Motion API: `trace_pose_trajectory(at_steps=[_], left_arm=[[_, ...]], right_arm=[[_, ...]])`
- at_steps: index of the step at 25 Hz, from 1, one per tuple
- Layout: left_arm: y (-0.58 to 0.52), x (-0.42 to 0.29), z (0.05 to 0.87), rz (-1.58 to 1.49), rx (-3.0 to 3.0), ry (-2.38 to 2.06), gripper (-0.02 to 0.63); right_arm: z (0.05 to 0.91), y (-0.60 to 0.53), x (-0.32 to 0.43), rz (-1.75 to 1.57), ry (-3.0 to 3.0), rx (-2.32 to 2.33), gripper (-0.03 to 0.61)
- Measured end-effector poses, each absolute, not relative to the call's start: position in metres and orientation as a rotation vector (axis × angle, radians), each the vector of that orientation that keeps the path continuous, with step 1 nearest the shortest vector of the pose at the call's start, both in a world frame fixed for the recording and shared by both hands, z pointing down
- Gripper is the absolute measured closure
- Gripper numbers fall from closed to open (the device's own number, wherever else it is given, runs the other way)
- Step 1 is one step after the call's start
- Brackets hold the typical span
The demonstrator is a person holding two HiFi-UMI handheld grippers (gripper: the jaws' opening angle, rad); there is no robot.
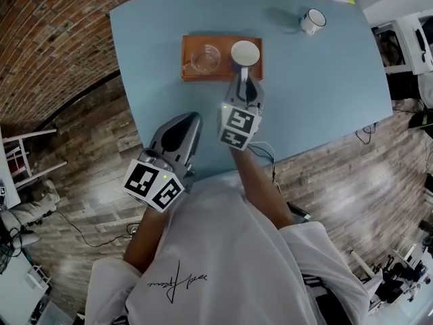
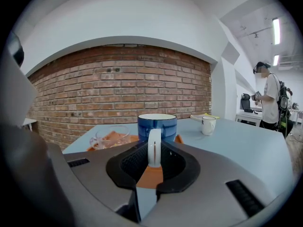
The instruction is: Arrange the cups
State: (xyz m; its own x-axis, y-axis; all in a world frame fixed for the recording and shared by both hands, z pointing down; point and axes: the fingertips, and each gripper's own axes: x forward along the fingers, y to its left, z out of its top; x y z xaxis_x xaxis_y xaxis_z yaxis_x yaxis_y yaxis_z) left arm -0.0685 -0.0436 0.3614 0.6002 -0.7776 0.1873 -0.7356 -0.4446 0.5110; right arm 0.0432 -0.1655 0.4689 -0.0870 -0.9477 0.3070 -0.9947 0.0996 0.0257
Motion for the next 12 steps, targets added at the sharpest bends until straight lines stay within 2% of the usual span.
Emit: trace_pose_trajectory(at_steps=[12], left_arm=[[-0.0459,-0.074,0.3711,-0.073,2.25,-1.193,0.604]], right_arm=[[0.4755,-0.164,0.0414,0.272,-2.117,1.973,0.517]])
